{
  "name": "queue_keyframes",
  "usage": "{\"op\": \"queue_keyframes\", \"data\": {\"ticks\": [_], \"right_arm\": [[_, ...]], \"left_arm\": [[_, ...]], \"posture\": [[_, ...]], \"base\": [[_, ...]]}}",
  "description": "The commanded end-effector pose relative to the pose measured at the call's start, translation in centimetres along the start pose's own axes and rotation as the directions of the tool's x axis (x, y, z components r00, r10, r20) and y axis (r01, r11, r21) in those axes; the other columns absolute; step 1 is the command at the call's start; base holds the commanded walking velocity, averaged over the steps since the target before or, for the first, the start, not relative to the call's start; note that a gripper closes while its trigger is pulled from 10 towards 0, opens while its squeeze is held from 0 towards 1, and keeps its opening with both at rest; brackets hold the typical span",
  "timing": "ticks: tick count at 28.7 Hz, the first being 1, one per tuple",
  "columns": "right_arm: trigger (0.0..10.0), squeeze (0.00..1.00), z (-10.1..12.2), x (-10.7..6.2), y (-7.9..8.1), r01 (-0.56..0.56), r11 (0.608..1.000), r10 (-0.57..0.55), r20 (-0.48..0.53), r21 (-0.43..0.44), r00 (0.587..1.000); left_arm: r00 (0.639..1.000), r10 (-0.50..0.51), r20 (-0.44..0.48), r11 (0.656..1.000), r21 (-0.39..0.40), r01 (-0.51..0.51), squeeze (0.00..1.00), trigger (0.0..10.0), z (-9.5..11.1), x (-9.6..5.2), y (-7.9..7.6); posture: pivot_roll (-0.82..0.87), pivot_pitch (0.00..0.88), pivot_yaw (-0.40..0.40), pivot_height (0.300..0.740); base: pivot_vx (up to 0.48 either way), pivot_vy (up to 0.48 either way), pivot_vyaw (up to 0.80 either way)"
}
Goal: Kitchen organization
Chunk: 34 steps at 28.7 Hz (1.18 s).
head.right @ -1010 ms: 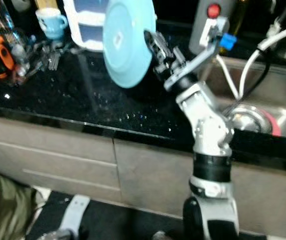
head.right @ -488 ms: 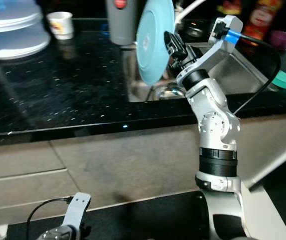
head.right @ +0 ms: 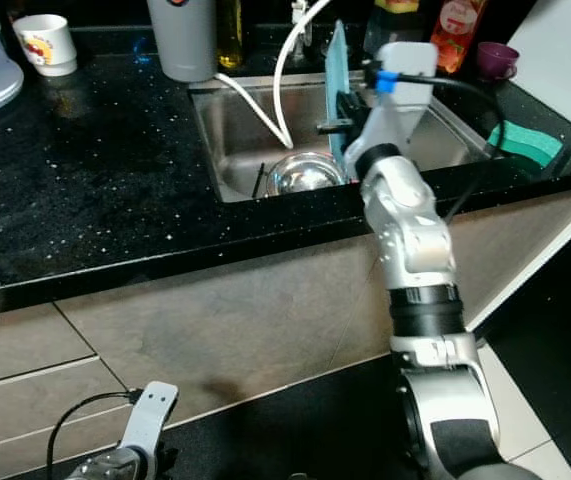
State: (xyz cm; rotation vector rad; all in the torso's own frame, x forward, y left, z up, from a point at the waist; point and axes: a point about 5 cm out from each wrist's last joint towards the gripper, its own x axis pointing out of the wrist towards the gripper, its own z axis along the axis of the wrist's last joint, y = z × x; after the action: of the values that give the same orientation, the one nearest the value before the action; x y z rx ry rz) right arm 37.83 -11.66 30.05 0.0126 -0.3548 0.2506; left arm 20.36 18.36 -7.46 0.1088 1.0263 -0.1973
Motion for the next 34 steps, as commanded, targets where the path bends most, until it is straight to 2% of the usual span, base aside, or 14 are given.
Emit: {"op": "queue_keyframes", "data": {"ticks": [1, 3, 7, 13, 21, 30, 34], "right_arm": [[10.0, 0.00, 0.0, 0.4, 0.3, -0.001, 0.997, 0.002, 0.014, -0.083, 1.000], [10.0, 0.00, -0.1, 0.8, 0.7, -0.005, 0.994, 0.007, 0.013, -0.110, 1.000], [10.0, 0.00, 0.2, 1.2, 1.2, -0.019, 0.994, 0.022, 0.028, -0.106, 0.999], [10.0, 0.00, 1.0, 1.2, 3.3, -0.097, 0.989, 0.109, 0.111, -0.112, 0.988], [10.0, 0.00, 1.1, 1.6, 3.1, -0.056, 0.984, 0.082, 0.154, -0.167, 0.985], [10.0, 0.00, 1.6, 2.5, 1.7, 0.006, 0.981, 0.031, 0.192, -0.193, 0.981], [10.0, 0.00, 1.4, 2.9, 1.5, 0.022, 0.973, 0.022, 0.189, -0.230, 0.982]], "left_arm": [[1.000, -0.018, -0.018, 1.000, 0.008, 0.018, 0.00, 10.0, -0.7, 0.1, -0.6], [1.000, -0.014, -0.009, 1.000, -0.015, 0.014, 0.00, 10.0, -0.7, 0.1, -0.7], [1.000, -0.009, -0.005, 0.999, -0.036, 0.009, 0.00, 10.0, -0.8, 0.1, -0.8], [1.000, -0.008, -0.002, 0.999, -0.037, 0.008, 0.00, 10.0, -0.8, 0.1, -0.9], [1.000, -0.009, -0.001, 1.000, -0.029, 0.009, 0.00, 10.0, -0.8, 0.1, -1.0], [1.000, -0.004, 0.006, 0.999, -0.033, 0.004, 0.00, 10.0, -0.7, 0.2, -1.0], [1.000, -0.003, 0.007, 0.999, -0.032, 0.004, 0.00, 10.0, -0.8, 0.2, -1.1]], "posture": [[0.05, 0.067, -0.060, 0.740], [0.05, 0.069, -0.063, 0.740], [0.04, 0.072, -0.073, 0.740], [0.02, 0.085, -0.078, 0.740], [0.02, 0.087, -0.083, 0.740], [0.02, 0.092, -0.098, 0.740], [0.03, 0.090, -0.101, 0.740]], "base": [[0.000, 0.000, 0.00], [0.000, 0.000, 0.00], [0.000, 0.000, 0.00], [0.000, 0.000, 0.00], [0.000, 0.000, 0.00], [0.000, 0.000, 0.00], [0.000, 0.000, 0.00]]}}
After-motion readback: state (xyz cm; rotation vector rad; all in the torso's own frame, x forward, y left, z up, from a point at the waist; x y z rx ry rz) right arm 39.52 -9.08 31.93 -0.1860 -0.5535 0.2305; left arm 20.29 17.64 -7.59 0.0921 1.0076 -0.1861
